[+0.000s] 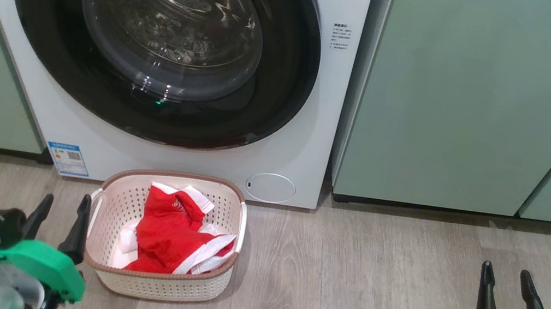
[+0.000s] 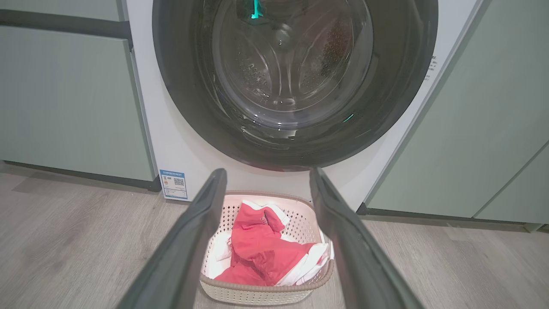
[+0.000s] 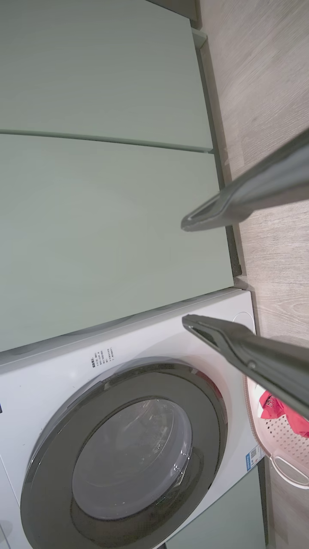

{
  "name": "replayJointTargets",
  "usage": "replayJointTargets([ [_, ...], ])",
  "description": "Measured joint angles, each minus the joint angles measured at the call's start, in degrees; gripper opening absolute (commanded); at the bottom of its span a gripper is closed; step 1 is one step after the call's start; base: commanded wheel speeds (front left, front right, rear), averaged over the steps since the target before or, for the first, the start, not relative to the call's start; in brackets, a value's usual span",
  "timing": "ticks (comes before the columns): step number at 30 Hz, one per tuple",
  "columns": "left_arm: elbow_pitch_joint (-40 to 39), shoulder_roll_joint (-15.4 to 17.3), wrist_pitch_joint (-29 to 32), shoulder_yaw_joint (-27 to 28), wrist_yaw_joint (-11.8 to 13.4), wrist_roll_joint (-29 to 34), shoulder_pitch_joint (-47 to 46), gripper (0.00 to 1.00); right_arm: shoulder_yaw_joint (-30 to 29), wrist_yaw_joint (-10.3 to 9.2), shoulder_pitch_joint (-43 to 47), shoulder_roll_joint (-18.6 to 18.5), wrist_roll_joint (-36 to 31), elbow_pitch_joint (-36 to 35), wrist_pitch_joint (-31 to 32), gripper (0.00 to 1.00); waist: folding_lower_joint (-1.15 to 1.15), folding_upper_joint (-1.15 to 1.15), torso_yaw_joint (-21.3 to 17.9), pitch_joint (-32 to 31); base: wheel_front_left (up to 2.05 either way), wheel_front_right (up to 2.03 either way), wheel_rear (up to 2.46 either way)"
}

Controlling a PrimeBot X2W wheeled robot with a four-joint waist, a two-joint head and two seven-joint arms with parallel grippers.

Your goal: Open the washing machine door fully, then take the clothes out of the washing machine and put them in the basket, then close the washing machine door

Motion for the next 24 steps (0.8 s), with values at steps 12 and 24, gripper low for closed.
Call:
replayJointTargets([
  [12, 0.3, 0.0, 0.0, 0.0, 0.0, 0.0, 0.0, 1.0, -0.7, 0.0, 0.0, 0.0, 0.0, -0.4, 0.0, 1.0, 0.0, 0.0, 0.5, 0.5, 0.0, 0.0, 0.0],
  [24, 0.4, 0.0, 0.0, -0.3, 0.0, 0.0, 0.0, 1.0, -1.0, 0.0, 0.0, 0.3, 0.0, -0.6, 0.0, 1.0, 0.0, 0.0, 0.7, 0.7, 0.0, 0.0, 0.0],
])
